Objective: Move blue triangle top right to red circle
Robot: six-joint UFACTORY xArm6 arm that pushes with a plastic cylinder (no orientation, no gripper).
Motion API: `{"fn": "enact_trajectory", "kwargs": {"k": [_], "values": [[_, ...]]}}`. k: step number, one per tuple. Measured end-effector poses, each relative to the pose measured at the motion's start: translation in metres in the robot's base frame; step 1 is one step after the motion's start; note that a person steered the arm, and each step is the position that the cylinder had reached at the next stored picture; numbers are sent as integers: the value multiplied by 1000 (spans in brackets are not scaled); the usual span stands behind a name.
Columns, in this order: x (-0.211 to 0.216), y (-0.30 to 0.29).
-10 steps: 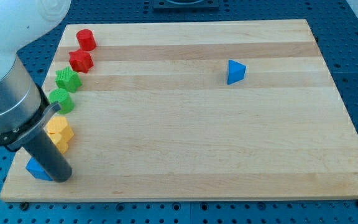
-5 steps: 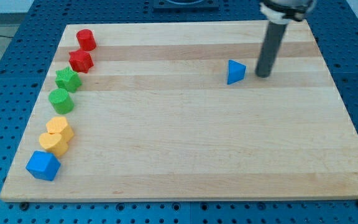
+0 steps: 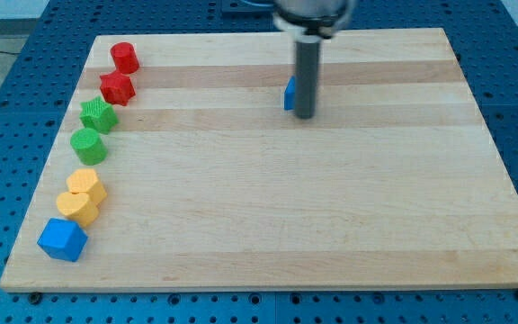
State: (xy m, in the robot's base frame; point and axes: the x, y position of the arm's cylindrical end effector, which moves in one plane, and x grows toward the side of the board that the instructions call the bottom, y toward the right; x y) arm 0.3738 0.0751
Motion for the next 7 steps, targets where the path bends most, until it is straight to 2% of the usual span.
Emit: {"fn": "enact_trajectory", "kwargs": {"k": [1,2,3,4,5,6,7], "values": [[-28,-33],[-40,-106],[-49,-134],[-17,-110],[-23,-155],[-55,-199],[-84,-199]]}}
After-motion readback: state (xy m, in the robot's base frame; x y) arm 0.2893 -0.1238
